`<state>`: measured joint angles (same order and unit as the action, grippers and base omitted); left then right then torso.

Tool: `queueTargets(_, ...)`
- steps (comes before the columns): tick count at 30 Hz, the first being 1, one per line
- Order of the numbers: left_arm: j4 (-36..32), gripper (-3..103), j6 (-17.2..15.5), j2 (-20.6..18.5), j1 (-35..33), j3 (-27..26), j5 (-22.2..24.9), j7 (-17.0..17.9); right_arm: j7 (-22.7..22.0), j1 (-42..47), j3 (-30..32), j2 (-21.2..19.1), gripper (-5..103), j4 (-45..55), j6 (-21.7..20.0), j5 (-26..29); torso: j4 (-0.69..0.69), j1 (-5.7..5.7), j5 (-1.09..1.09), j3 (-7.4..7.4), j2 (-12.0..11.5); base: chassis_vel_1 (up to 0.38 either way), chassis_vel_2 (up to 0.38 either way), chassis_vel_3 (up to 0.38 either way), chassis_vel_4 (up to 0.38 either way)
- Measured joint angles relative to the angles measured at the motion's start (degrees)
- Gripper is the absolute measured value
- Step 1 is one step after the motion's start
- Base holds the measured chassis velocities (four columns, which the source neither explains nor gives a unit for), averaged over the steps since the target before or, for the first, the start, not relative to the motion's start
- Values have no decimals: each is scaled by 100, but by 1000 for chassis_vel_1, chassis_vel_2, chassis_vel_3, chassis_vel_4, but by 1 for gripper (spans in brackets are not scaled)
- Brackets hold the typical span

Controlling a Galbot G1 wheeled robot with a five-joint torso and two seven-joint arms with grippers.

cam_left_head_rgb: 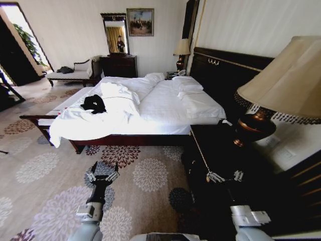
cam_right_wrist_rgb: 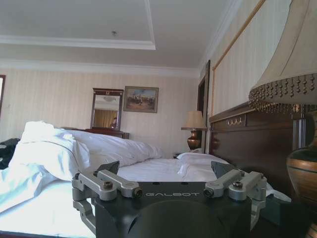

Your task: Fold the clothes on the bed.

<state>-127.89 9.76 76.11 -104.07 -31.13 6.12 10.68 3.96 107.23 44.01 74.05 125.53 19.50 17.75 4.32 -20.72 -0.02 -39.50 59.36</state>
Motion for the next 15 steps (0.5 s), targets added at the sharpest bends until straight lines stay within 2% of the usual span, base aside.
queueTargets(3, 1, 100, 19, 21, -14, -14, -25, -2, 35, -9, 25, -32, 100, 98, 62, 77, 1, 0, -1, 0, 0, 0, 0, 0, 0)
queueTargets(7, -50, 100, 21, 37, 11, -15, -25, 13, -8, -31, 65, 25, 100, 191, 74, -294, 0, 0, -2, 0, 1, 0, 0, 0, 0)
queueTargets(11, 5, 100, 21, 92, 94, 0, -24, 80, -242, -90, 55, 62, 100, 139, 62, -541, 2, 0, -1, 0, 0, 0, 0, 0, 0)
queueTargets(13, 137, 100, 5, 227, 183, 13, -4, 118, -695, -206, 15, 92, 100, 100, -98, -477, 1, 1, -1, 0, 1, 0, 0, 0, 0)
queueTargets(15, 163, 100, -6, 283, 190, 11, 11, 126, -843, -247, -1, 101, 100, 103, -160, -409, 1, 0, -2, 0, 0, 0, 0, 0, 0)
